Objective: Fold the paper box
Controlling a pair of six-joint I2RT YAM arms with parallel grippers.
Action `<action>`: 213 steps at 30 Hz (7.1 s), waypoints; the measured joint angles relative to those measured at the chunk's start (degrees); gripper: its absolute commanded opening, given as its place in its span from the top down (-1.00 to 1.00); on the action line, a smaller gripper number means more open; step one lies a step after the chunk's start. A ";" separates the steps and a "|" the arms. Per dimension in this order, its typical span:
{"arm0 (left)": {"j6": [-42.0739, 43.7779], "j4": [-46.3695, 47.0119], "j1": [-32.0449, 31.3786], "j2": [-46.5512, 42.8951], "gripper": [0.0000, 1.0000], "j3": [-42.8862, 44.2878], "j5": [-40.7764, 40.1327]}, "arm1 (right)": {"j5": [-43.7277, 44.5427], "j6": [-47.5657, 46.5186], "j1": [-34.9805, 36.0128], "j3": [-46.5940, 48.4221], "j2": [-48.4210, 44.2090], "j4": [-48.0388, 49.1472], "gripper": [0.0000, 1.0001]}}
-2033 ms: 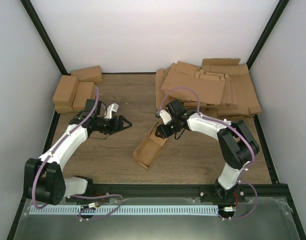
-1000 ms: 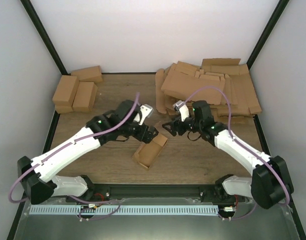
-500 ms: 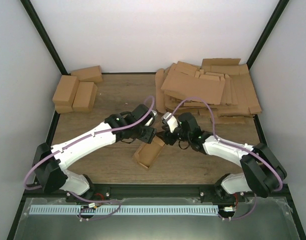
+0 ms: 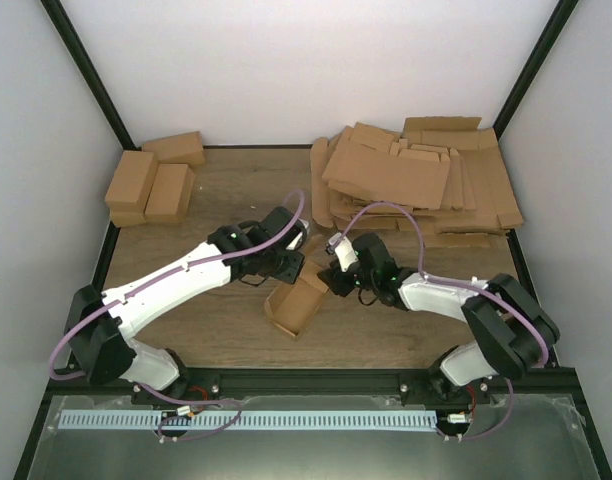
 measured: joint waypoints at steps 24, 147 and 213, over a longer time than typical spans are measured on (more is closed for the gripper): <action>2.10 7.19 15.47 -5.73 0.70 -8.83 17.33 | 7.08 -6.19 3.61 10.64 11.10 -11.96 0.21; 1.11 22.47 10.67 29.59 0.60 0.70 14.71 | 24.52 56.57 8.59 17.42 10.86 -40.94 0.50; -4.02 6.05 17.07 -17.64 -0.41 -16.83 7.98 | 0.79 6.14 -0.24 12.87 8.37 -11.08 -0.09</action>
